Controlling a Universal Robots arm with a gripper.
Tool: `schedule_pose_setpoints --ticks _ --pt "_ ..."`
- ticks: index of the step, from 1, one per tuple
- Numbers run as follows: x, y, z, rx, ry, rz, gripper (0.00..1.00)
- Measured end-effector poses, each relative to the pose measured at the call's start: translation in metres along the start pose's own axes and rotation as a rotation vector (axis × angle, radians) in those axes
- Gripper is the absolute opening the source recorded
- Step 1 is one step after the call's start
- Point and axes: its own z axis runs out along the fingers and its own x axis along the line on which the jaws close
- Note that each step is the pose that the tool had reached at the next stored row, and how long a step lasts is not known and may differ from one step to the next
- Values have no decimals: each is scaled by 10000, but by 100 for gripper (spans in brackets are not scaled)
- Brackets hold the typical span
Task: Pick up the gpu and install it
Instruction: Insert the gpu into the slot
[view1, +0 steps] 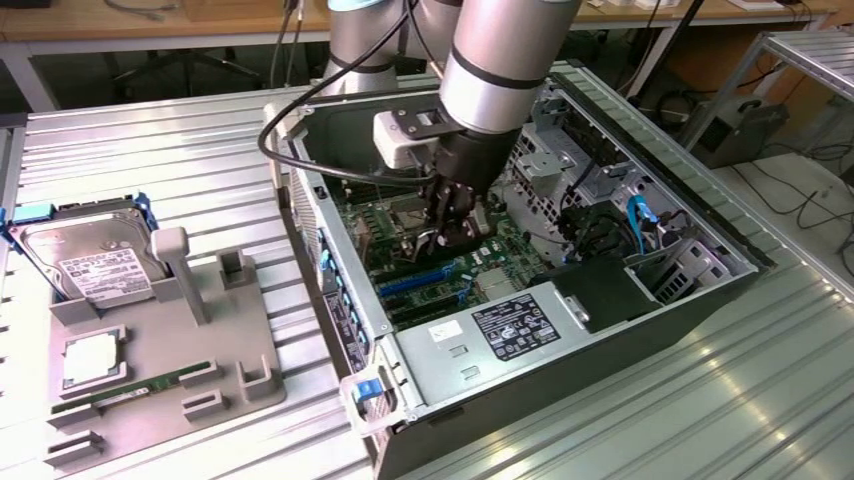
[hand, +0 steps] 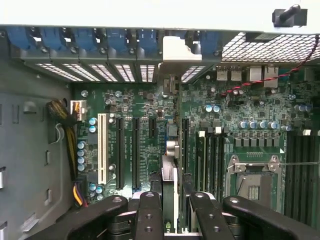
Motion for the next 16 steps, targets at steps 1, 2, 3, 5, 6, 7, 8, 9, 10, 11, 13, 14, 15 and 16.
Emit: schedule_pose_setpoints --ticks 1,2,3,5,6,7,8,9,10,11,13,14,15,16 --pt "3 4 17 -2 1 -1 26" --pt "5 9 36 -3 0 -1 26" --pt "7 15 57 -2 0 -1 26" --pt "9 31 95 0 1 -1 26" --pt "10 39 114 2 0 -1 26" --pt "11 46 133 1 1 -1 26" --pt "12 48 149 2 1 -1 26" --pt "12 47 162 1 1 -2 26" --pt "13 47 177 1 0 -2 26" --pt "14 46 192 1 0 -2 26" --pt "16 45 228 1 2 -1 26" --pt "16 45 240 1 1 -1 26" --pt "17 44 272 2 0 -1 26" --pt "18 44 282 1 0 -1 26"
